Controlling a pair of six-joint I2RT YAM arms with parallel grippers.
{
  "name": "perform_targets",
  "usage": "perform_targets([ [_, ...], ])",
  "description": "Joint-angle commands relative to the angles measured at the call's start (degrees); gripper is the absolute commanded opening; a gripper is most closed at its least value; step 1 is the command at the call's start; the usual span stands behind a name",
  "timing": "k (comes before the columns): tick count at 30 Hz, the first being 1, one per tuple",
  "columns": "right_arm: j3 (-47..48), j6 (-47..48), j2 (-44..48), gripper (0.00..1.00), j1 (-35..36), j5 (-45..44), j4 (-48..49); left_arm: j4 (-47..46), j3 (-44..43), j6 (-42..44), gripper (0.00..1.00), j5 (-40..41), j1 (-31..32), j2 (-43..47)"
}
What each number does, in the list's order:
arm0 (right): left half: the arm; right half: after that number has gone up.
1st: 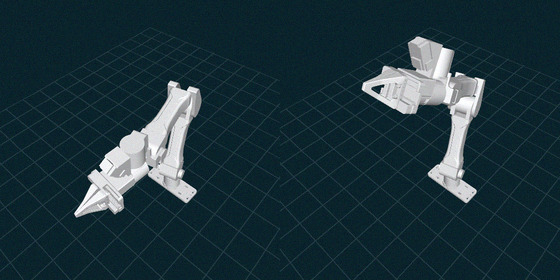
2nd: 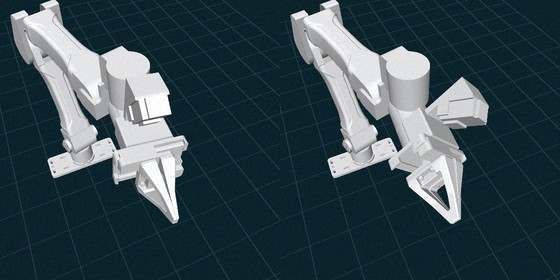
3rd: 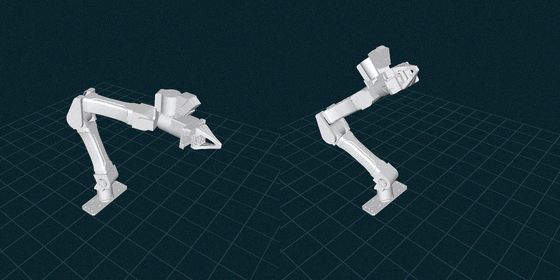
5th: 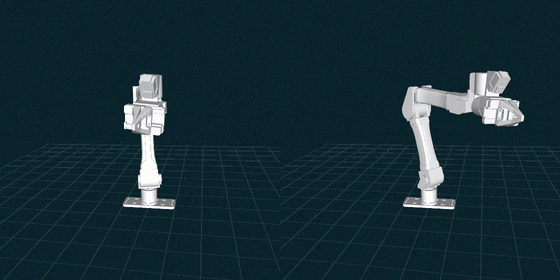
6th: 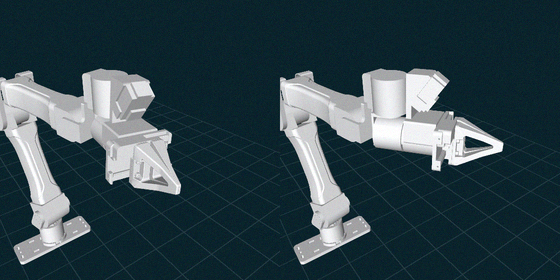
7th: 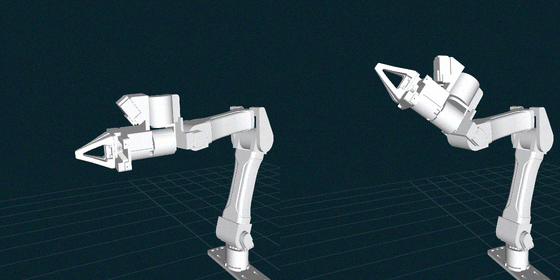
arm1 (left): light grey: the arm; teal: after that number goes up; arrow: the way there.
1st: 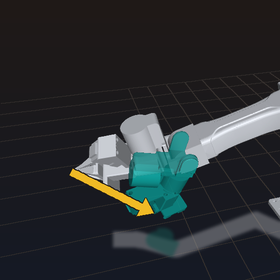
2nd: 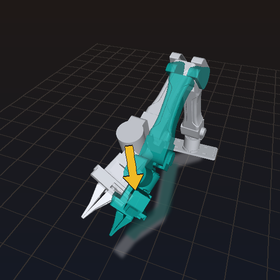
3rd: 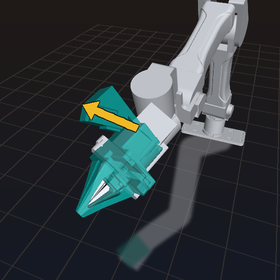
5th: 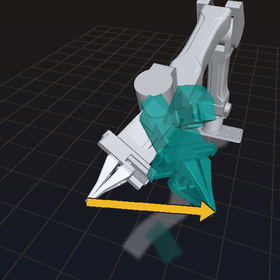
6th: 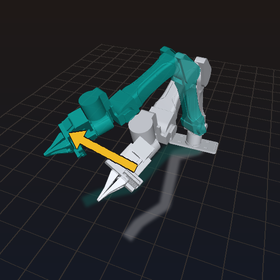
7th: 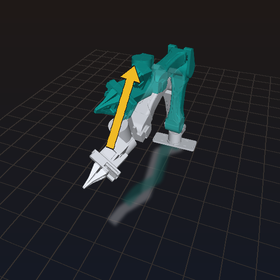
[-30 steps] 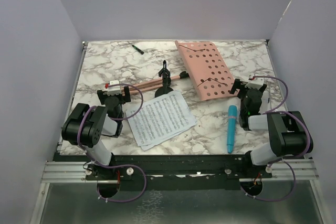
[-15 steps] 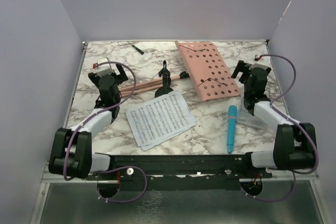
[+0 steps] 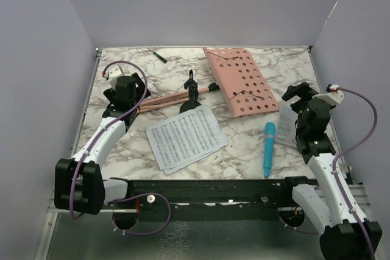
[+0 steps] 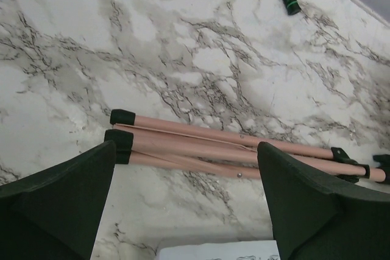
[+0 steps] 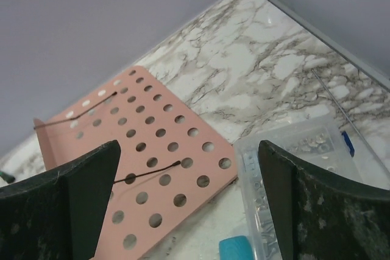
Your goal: Set up the instrument practice props
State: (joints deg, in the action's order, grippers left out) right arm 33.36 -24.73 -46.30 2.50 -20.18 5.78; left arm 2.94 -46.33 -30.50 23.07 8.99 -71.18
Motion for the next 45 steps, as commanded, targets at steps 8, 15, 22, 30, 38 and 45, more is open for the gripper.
perform_targets([
  [8, -1.10, -12.88, 3.23, 1.00, -0.30, 8.88, -16.45, 3.92, -3.91, -1.40, 0.99, -13.47, -0.94, -6.37],
  [15, -1.38, -16.63, -5.08, 1.00, -0.31, 25.17, -16.72, 4.05, -10.99, 0.60, 0.99, -22.96, -0.99, -16.79],
  [22, -1.60, -22.65, -16.77, 1.00, -0.33, 46.48, -5.72, 4.35, -17.04, 4.83, 0.99, -25.45, -0.99, -21.96],
  [30, -7.24, -36.15, -26.52, 1.00, -0.31, 54.40, 11.42, 4.23, -23.27, 7.83, 0.99, -25.41, -0.99, -24.24],
  [38, -9.71, -44.38, -38.83, 0.92, -0.32, 54.64, 26.44, -1.62, -20.02, 10.94, 0.99, -26.73, -0.94, -21.41],
  [45, -8.26, -48.75, -49.72, 0.83, -0.31, 55.43, 39.95, -7.77, -18.46, 23.82, 0.99, -39.22, -0.98, -21.79],
])
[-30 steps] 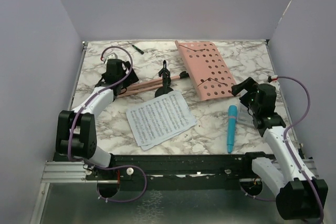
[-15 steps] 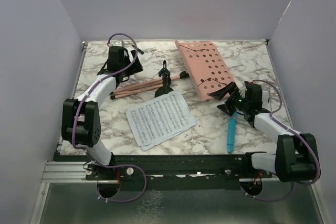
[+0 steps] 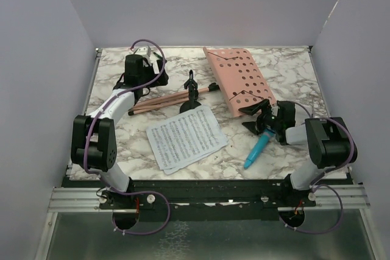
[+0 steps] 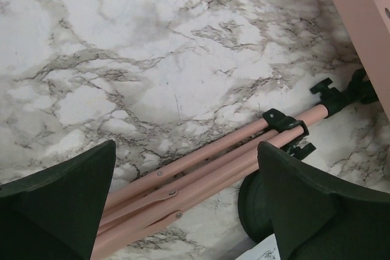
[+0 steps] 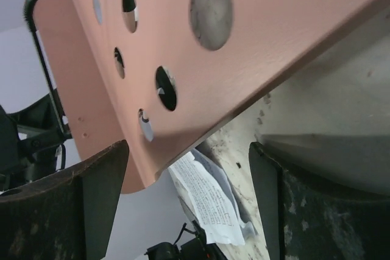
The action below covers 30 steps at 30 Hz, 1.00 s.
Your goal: Set up the instrument practice props
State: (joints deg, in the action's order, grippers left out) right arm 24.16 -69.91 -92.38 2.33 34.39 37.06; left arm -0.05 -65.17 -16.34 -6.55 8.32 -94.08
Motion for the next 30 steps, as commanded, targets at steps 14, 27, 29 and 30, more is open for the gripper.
perform_targets([
  [14, 9.85, -1.61, -8.78, 0.66, -0.17, -0.82, 7.70, 2.91, -1.27, 30.50, 0.99, -19.37, -0.25, -2.40],
  [27, 17.01, 4.93, -8.32, 0.65, -0.42, -0.79, 0.93, 12.44, -2.04, 36.13, 0.95, -24.66, 0.32, -5.65],
  [29, 17.64, 4.84, -8.91, 0.65, -0.67, 0.22, 0.50, 12.80, -1.81, 36.08, 0.95, -22.46, 0.71, -6.54],
  [30, 17.89, 4.79, -9.10, 0.65, -0.74, 0.41, 0.48, 13.06, -1.85, 35.98, 0.94, -21.64, 0.86, -7.05],
])
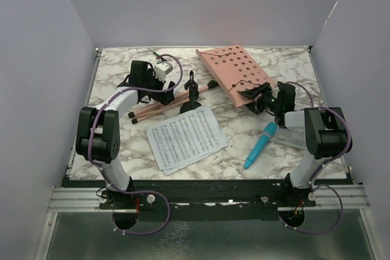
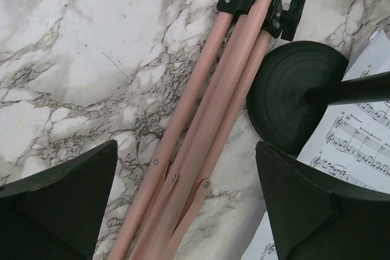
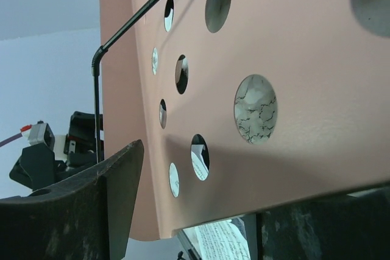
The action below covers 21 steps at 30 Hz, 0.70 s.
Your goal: Set up the instrument practice props
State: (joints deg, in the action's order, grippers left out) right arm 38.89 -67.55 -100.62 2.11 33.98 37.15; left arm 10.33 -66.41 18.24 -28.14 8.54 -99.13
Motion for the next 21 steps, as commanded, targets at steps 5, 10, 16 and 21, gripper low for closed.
perform_targets([
  [5, 3.21, 2.85, -0.81, 0.66, -1.14, 1.16, -0.16, 4.50, -1.64, 3.37, 0.94, 3.68, 1.89, -4.23],
  [10, 2.28, 1.50, -1.34, 0.66, -1.76, 2.59, 2.16, 7.74, -3.18, 6.01, 0.87, 11.03, 4.60, -7.72],
  [16, 1.57, 0.67, -2.88, 0.68, -1.84, 3.82, 8.10, 8.53, -3.70, 5.83, 0.77, 14.10, 5.63, -9.70],
  [21, 1.20, -2.55, -4.76, 0.65, -1.77, 3.44, 11.55, 8.86, -3.82, 5.17, 0.61, 14.98, 5.71, -10.29],
])
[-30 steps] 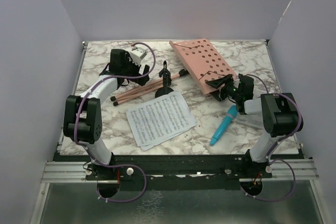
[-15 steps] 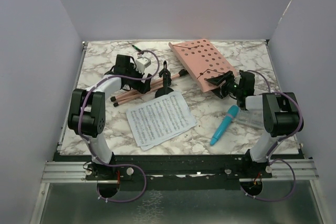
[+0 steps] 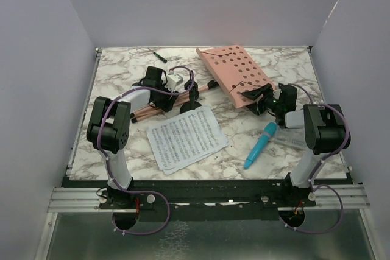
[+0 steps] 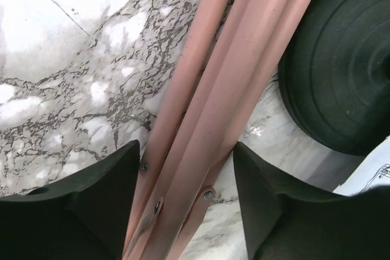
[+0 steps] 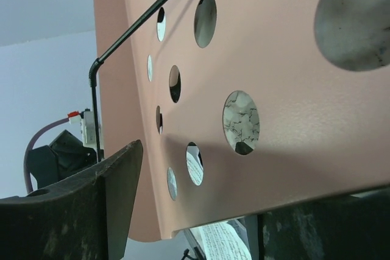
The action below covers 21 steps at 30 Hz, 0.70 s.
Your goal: Set up the instrument practice props
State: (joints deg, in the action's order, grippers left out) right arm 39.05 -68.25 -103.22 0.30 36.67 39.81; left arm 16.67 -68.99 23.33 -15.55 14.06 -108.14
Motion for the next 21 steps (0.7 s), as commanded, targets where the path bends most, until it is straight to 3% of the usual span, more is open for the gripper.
perform_targets([
  [1, 0.76, -2.98, -2.36, 0.64, -0.02, 0.63, 10.36, 2.54, -1.04, 0.05, 0.57, 2.08, 0.23, -1.32],
  [7, 1.65, -6.21, -4.04, 0.50, 0.00, 0.17, 15.69, 3.95, -0.54, -0.26, 0.31, 1.95, 0.51, -1.33],
  [10, 2.55, -8.26, -5.49, 0.47, 0.02, 0.24, 17.94, 5.77, -1.28, 0.00, 0.12, 1.89, 0.54, -1.49],
  [17, 2.65, -11.46, -6.39, 0.52, 0.03, -0.89, 22.36, 6.69, -1.78, -1.00, 0.01, 0.17, 0.69, -1.71],
  [21, 2.24, -13.35, -6.01, 0.52, -0.01, -1.67, 26.45, 7.46, -2.26, -1.01, 0.00, 0.13, 1.03, -2.05],
])
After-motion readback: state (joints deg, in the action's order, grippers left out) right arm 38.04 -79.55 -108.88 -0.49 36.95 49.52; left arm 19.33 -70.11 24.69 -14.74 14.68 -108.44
